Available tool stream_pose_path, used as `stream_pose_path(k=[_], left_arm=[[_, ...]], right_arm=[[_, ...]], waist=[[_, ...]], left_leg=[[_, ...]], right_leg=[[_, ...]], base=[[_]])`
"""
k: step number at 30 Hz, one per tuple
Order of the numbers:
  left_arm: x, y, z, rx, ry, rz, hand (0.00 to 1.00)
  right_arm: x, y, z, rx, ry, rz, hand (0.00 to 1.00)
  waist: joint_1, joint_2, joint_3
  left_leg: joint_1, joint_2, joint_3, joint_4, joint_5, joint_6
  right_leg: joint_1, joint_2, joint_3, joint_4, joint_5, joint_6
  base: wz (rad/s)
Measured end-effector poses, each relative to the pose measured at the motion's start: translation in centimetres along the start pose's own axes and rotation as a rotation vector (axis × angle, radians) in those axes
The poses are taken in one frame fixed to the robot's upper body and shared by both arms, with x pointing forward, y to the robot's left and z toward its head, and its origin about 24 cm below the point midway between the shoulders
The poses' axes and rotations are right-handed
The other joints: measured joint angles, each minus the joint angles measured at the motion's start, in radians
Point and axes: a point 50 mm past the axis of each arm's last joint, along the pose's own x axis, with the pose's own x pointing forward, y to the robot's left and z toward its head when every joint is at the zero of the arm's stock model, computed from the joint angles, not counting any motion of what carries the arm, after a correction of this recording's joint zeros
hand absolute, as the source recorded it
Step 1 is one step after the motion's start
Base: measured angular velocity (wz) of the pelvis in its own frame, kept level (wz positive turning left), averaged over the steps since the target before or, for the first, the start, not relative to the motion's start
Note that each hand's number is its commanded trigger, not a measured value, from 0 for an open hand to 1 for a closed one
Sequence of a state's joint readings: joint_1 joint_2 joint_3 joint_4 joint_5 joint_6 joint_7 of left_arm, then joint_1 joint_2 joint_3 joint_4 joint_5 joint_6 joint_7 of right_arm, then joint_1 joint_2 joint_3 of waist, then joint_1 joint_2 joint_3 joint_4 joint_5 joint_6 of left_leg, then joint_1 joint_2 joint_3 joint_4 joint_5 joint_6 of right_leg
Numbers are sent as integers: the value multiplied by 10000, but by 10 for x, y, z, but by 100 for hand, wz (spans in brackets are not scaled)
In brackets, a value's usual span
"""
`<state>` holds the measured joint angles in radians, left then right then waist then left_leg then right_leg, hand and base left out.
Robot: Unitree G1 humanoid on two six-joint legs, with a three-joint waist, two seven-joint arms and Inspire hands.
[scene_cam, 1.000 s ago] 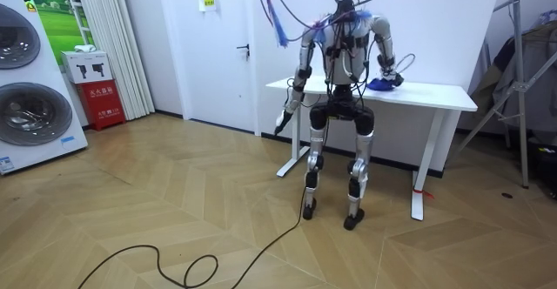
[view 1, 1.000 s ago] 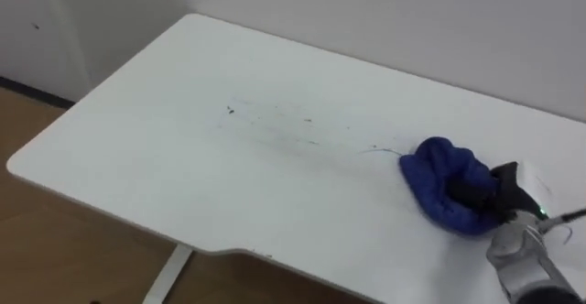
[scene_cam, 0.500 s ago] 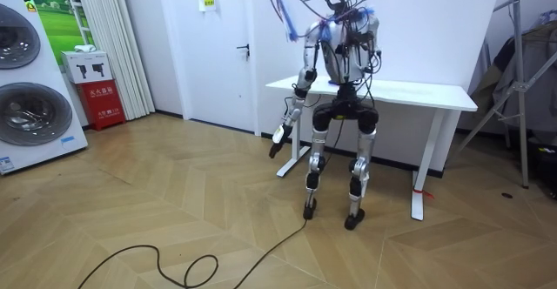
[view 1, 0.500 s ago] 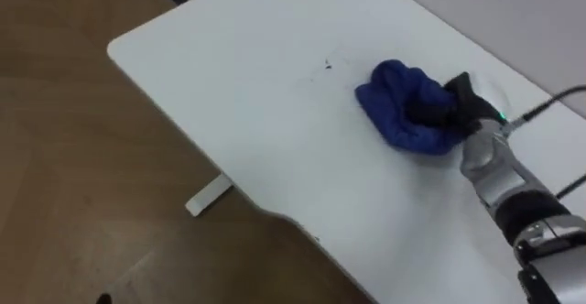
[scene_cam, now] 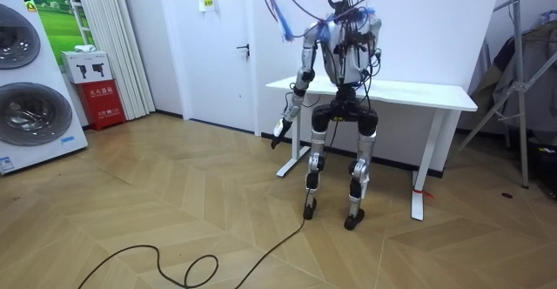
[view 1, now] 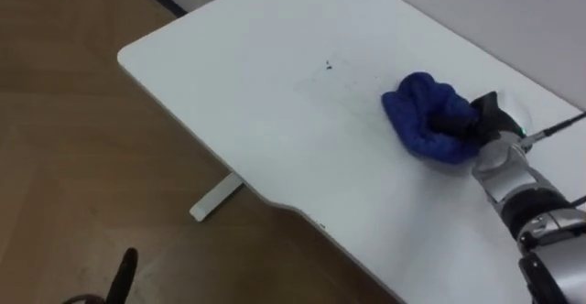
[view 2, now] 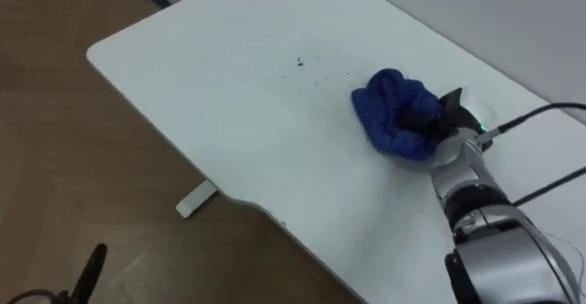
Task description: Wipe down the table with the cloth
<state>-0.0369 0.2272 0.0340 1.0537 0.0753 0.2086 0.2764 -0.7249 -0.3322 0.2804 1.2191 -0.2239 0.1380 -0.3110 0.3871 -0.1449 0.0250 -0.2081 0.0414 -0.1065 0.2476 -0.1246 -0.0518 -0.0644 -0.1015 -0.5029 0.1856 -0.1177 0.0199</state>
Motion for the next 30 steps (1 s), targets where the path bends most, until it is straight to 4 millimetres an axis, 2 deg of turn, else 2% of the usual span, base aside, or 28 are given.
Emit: stream_pose_path(k=[2,3,5,6,7,8,9,10,12,13,14,16,17,18,21,23,25,26,27,28,29,30], left_arm=[[0,0,-3,-25,115,5,0],[0,1,-4,-17,161,22,0],[0,5,-14,114,378,85,0],[0,7,-25,207,626,132,0],[-1,8,-32,265,789,155,0],[-3,11,-45,314,1083,218,0],[-5,15,-61,199,1501,317,0],[-7,16,-70,159,1745,361,0],[-14,21,-100,38,2578,503,0],[-17,23,-109,-161,2807,589,0],[-17,24,-110,-241,2832,622,0],[-16,31,-104,-811,2606,896,0],[-15,32,-102,-985,2491,976,0],[-14,35,-97,-1147,2196,1075,0],[-11,36,-79,-1477,1390,1133,0],[-8,32,-66,-1440,989,993,0],[-8,21,-55,-1452,760,649,0],[-7,11,-45,-1358,573,345,0],[-8,1,-38,-1196,453,31,0],[-8,-7,-33,-1091,386,-223,0],[-8,-10,-30,-1087,361,-331,0],[-9,-15,-26,-1132,374,-541,0]], right_arm=[[0,-1,0,171,-34,-52,100],[0,-2,-4,296,24,-96,100],[-2,2,-12,442,18,-123,100],[-5,6,-23,541,139,-118,100],[-7,8,-30,654,242,-142,100],[-11,12,-48,1118,553,-240,100],[-17,15,-66,1333,803,-415,100],[-20,16,-75,1322,910,-558,100],[-39,22,-118,1298,1654,-1010,100],[-50,23,-142,1200,2173,-1197,100],[-55,22,-153,1159,2421,-1300,100],[-73,18,-187,1062,3415,-1652,100],[-77,17,-194,1053,3624,-1761,100],[-84,13,-206,946,3905,-1956,100],[-98,6,-224,644,4145,-2307,100],[-96,7,-217,605,3967,-2321,100],[-90,11,-201,515,3703,-2231,100],[-85,19,-185,167,3398,-1966,100],[-77,25,-158,-386,2598,-1524,100],[-70,36,-117,-1071,1107,-841,100],[-67,41,-93,-1551,195,-567,100],[-69,54,-41,-2229,-1720,-122,100]], waist=[[-40,36,10],[-213,41,11],[-327,119,6],[-430,223,14],[-483,270,-12],[-617,352,-52],[-844,389,-81],[-981,409,-97],[-1646,530,-275],[-1919,543,-430],[-2047,555,-448],[-2583,653,-511],[-2689,684,-537],[-2892,770,-600],[-3319,911,-626],[-3294,963,-606],[-3257,998,-596],[-3114,1033,-557],[-2858,1064,-526],[-2630,1065,-417],[-2535,1092,-367],[-2392,1060,-295]], left_leg=[[-47,-1,2,-98,63,-9],[-78,-1,-4,-86,66,-10],[50,-27,-25,-71,73,5],[266,-39,-30,-77,60,39],[360,-45,-33,-95,41,61],[564,-82,-57,-108,-10,108],[737,-170,-70,-125,-54,157],[841,-210,-61,-137,-77,186],[1361,-276,-13,-221,-197,290],[1687,-301,115,-365,-223,335],[1846,-310,211,-409,-246,364],[2413,-309,511,-508,-420,415],[2535,-297,628,-509,-473,422],[2715,-274,845,-493,-576,444],[3138,-221,1238,-512,-687,486],[3363,-165,1661,-597,-721,469],[3454,-128,1962,-632,-726,464],[3475,-81,2177,-648,-743,431],[3516,-2,2506,-734,-732,373],[3521,-9,2482,-788,-725,372],[3496,-4,2446,-788,-725,372],[3382,-3,2303,-786,-716,377]], right_leg=[[-103,-1,-1,-2,4,-6],[-111,-1,-17,-5,9,-14],[11,-21,-64,-11,10,-11],[192,-28,-93,-33,18,4],[298,-40,-173,-44,20,14],[515,-73,-248,-65,11,55],[737,-141,-256,-133,-48,160],[847,-178,-248,-175,-73,225],[1295,-263,-154,-157,-61,303],[1481,-307,-23,-155,-72,329],[1586,-330,129,-151,-87,357],[1958,-355,464,-139,-112,412],[2028,-353,612,-142,-114,415],[2125,-353,794,-135,-112,450],[2417,-356,929,-134,-72,521],[2382,-328,1217,-129,-69,529],[2313,-296,1510,-122,-58,539],[2140,-274,1731,-6,-44,523],[1881,-208,2033,155,-2,457],[1626,-129,2134,271,68,347],[1497,-90,2154,336,104,289],[1284,5,2152,358,175,174]], base=[[0],[5],[9],[13],[18],[16],[13],[7],[-6],[-20],[-35],[-49],[-61],[-49],[-51],[-66],[-48],[-64],[-96],[-95],[-81],[-37]])
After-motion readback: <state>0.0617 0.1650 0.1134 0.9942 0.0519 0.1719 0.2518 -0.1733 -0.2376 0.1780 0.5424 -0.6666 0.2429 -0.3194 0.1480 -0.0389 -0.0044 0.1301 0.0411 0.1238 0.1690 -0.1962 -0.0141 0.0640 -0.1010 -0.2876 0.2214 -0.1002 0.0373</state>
